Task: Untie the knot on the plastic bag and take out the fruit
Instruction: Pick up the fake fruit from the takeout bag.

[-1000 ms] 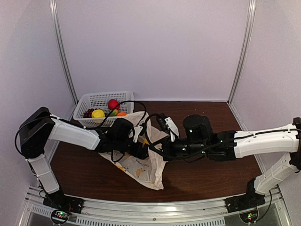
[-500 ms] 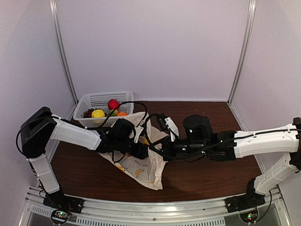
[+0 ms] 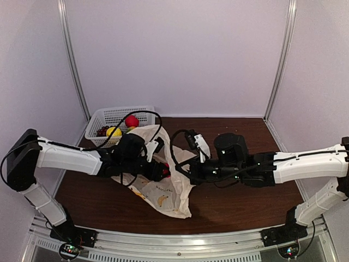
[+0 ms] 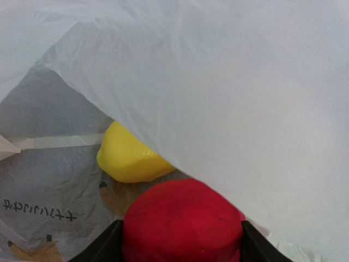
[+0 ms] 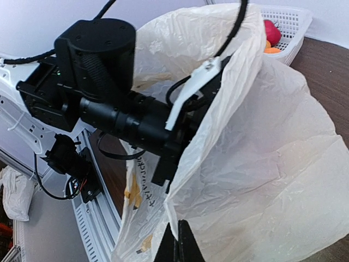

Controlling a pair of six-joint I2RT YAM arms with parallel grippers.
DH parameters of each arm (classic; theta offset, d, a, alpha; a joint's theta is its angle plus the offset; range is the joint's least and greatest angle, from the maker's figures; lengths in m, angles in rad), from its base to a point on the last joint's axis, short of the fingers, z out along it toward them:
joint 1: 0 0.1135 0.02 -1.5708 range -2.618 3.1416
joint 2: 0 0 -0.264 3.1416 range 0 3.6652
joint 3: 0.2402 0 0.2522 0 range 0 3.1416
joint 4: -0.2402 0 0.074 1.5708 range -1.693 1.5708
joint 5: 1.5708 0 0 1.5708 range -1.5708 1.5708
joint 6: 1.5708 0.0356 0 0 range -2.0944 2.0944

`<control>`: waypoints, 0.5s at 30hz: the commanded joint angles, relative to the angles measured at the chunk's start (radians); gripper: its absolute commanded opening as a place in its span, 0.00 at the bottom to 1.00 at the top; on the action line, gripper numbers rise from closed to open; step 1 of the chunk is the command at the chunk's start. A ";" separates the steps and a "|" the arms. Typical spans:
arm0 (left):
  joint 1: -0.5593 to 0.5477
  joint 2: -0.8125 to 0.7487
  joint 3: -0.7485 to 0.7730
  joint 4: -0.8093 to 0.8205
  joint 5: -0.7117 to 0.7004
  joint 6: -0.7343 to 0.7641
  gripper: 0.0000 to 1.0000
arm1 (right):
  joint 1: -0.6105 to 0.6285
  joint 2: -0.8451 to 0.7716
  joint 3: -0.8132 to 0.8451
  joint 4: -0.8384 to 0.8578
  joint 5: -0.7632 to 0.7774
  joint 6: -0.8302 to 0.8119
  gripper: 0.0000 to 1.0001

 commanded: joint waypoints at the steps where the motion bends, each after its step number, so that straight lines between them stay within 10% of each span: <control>1: -0.003 -0.155 -0.054 -0.019 0.019 0.098 0.61 | 0.004 -0.064 -0.005 -0.020 0.120 0.026 0.00; 15: 0.000 -0.527 -0.095 -0.265 0.029 0.097 0.61 | -0.018 -0.055 -0.010 -0.028 0.183 0.079 0.00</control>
